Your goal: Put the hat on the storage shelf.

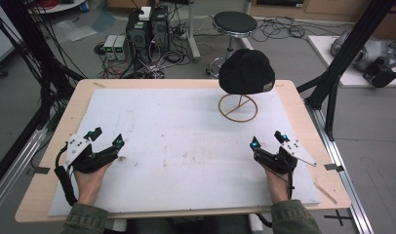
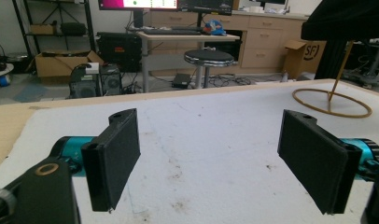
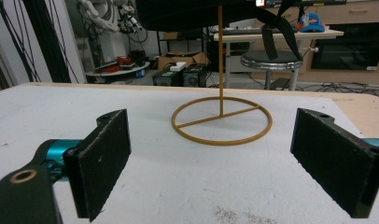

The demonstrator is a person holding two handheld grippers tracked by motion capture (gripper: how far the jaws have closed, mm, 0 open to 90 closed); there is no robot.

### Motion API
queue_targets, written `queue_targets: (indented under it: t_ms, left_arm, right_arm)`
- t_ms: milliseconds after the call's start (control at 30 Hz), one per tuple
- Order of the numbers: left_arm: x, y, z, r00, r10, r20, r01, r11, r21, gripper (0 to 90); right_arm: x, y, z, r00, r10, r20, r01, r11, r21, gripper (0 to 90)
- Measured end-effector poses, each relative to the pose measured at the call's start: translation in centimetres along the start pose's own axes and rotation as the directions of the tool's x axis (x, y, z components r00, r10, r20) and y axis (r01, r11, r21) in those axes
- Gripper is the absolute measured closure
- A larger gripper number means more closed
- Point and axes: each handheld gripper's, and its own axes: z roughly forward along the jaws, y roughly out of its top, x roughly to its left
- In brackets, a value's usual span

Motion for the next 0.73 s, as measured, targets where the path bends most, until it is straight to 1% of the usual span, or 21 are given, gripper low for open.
queue_targets:
  t_ms: [67, 200, 300, 333, 400, 533, 567, 600, 667, 733]
  left_arm:
    - [-0.03, -0.07, 0.03, 1.0, 0.002, 0.002, -0.002, 1.0, 0.006, 21.2]
    - [-0.03, -0.17, 0.06, 1.0, 0.002, 0.005, -0.002, 0.9999, 0.014, 21.4]
    - [0.03, -0.19, -0.04, 0.9999, -0.012, 0.01, 0.012, 0.9999, 0.007, 21.4]
    - [0.08, -0.17, -0.1, 0.9995, -0.029, 0.015, 0.029, 0.9996, 0.004, 21.4]
    - [0.17, -0.15, -0.19, 0.9993, -0.036, 0.012, 0.036, 0.9994, -0.002, 21.4]
    - [0.3, -0.19, -0.24, 0.9994, -0.032, 0.008, 0.032, 0.9995, -0.001, 21.5]
    - [0.3, -0.2, -0.24, 0.9994, -0.033, 0.008, 0.033, 0.9995, -0.001, 21.4]
    - [0.29, -0.21, -0.24, 0.9994, -0.033, 0.008, 0.033, 0.9995, 0.0, 21.5]
    - [0.26, -0.26, -0.29, 0.9996, -0.026, 0.01, 0.026, 0.9997, 0.006, 21.4]
    - [0.24, -0.35, -0.34, 0.9995, -0.027, 0.016, 0.027, 0.9996, 0.001, 21.4]
  right_arm:
    - [0.02, -0.01, 0.01, 1.0, 0.005, -0.002, -0.005, 1.0, 0.003, 11.5]
    - [0.02, -0.02, 0.01, 1.0, -0.002, -0.004, 0.002, 1.0, 0.004, 11.5]
    - [0.02, -0.02, 0.02, 1.0, 0.005, -0.005, -0.005, 1.0, 0.004, 11.5]
    - [0.01, -0.02, 0.03, 1.0, 0.004, -0.004, -0.004, 1.0, 0.005, 11.5]
    - [-0.01, -0.03, 0.04, 1.0, 0.005, -0.003, -0.005, 1.0, 0.007, 11.5]
    - [-0.07, -0.04, 0.13, 1.0, -0.007, -0.005, 0.007, 1.0, 0.004, 11.5]
    - [-0.01, -0.05, 0.12, 1.0, 0.001, -0.007, -0.001, 1.0, 0.009, 11.5]
    - [-0.07, -0.05, 0.16, 1.0, -0.004, -0.007, 0.004, 1.0, 0.005, 11.5]
    - [-0.09, -0.05, 0.2, 1.0, 0.001, -0.007, -0.001, 1.0, 0.007, 11.5]
    - [-0.14, -0.06, 0.25, 1.0, 0.001, -0.005, -0.001, 1.0, 0.006, 11.5]
